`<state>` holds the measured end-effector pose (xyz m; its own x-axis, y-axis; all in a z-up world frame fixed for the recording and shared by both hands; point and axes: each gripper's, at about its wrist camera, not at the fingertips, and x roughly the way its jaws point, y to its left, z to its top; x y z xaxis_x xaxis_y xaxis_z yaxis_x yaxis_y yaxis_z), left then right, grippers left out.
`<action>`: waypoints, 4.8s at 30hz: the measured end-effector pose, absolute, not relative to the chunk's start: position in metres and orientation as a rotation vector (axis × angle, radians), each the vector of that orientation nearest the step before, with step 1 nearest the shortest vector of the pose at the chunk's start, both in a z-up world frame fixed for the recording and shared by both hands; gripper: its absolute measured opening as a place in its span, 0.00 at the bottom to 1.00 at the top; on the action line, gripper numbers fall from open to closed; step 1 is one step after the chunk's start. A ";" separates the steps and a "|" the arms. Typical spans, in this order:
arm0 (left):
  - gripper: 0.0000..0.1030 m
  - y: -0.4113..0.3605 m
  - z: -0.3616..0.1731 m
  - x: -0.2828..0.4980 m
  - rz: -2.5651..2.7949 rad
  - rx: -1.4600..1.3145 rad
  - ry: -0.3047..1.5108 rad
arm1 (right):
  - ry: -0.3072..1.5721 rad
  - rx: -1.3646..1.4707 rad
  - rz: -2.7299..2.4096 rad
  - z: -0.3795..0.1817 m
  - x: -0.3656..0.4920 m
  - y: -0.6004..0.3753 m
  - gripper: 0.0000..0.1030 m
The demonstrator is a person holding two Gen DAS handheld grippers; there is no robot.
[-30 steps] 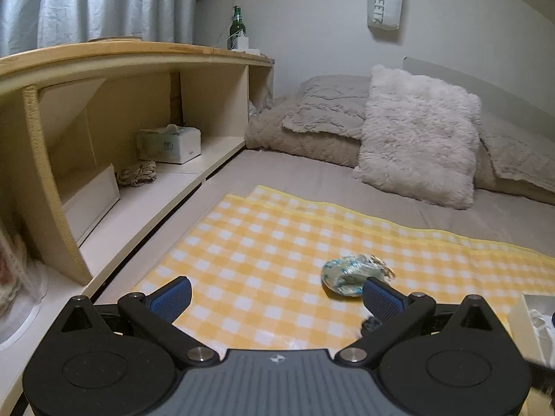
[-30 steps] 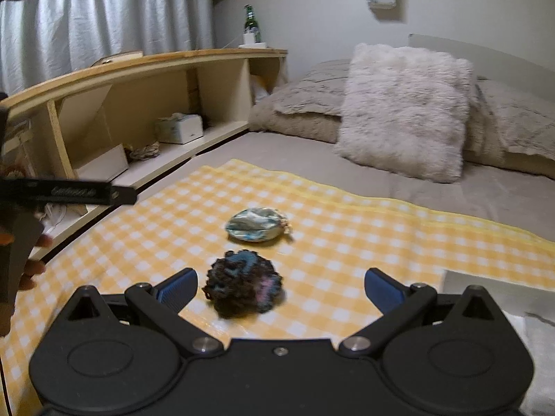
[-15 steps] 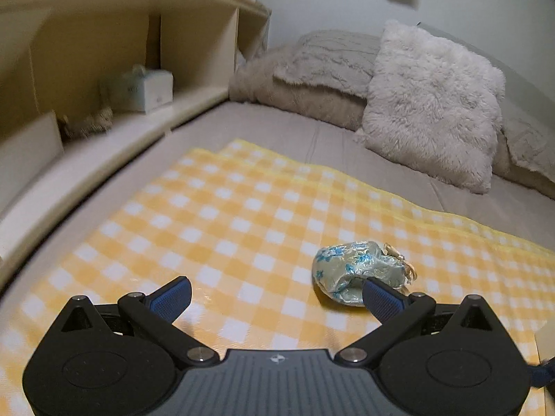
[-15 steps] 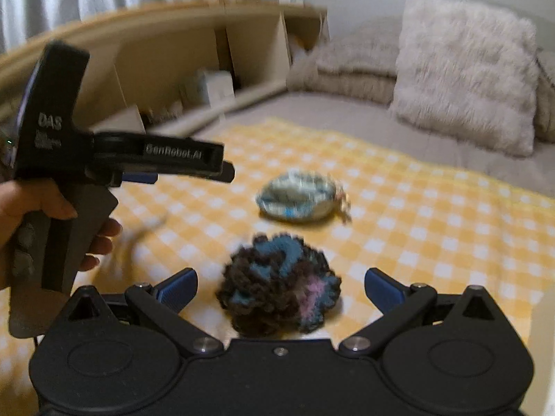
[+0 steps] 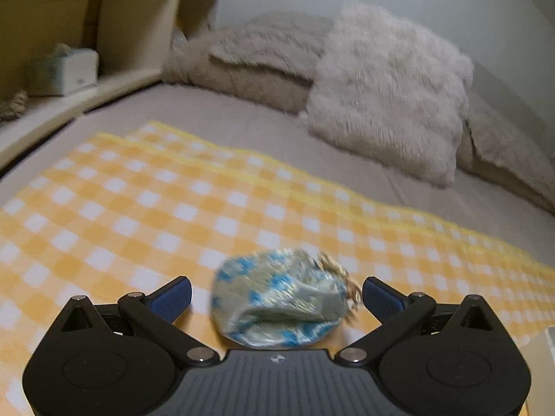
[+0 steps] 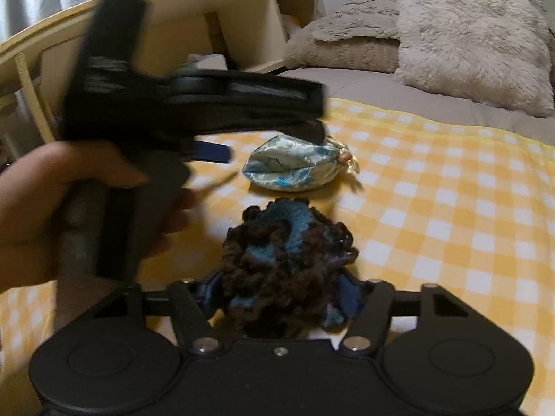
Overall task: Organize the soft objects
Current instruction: 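Grasp the crocheted scrunchie with the right tool while the left grasps the floral pouch, then carry the scrunchie with the right tool while the left carries the floral pouch to the tray, then release the scrunchie in the tray with the right tool while the left releases the pouch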
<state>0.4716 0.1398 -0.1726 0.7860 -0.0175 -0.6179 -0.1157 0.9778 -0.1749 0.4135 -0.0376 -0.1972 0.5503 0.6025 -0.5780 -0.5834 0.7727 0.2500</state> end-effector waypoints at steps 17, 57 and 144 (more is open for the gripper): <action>0.56 0.133 -0.178 0.467 0.109 -0.186 0.705 | 0.715 -0.030 0.718 -0.192 0.409 -0.045 0.52; 0.50 0.081 -0.035 0.302 -0.007 -0.108 0.541 | 0.527 0.003 0.494 -0.061 0.321 -0.157 0.52; 0.91 -0.165 -0.127 0.392 -0.359 0.071 0.783 | 0.778 -0.026 0.006 -0.112 0.371 -0.414 0.76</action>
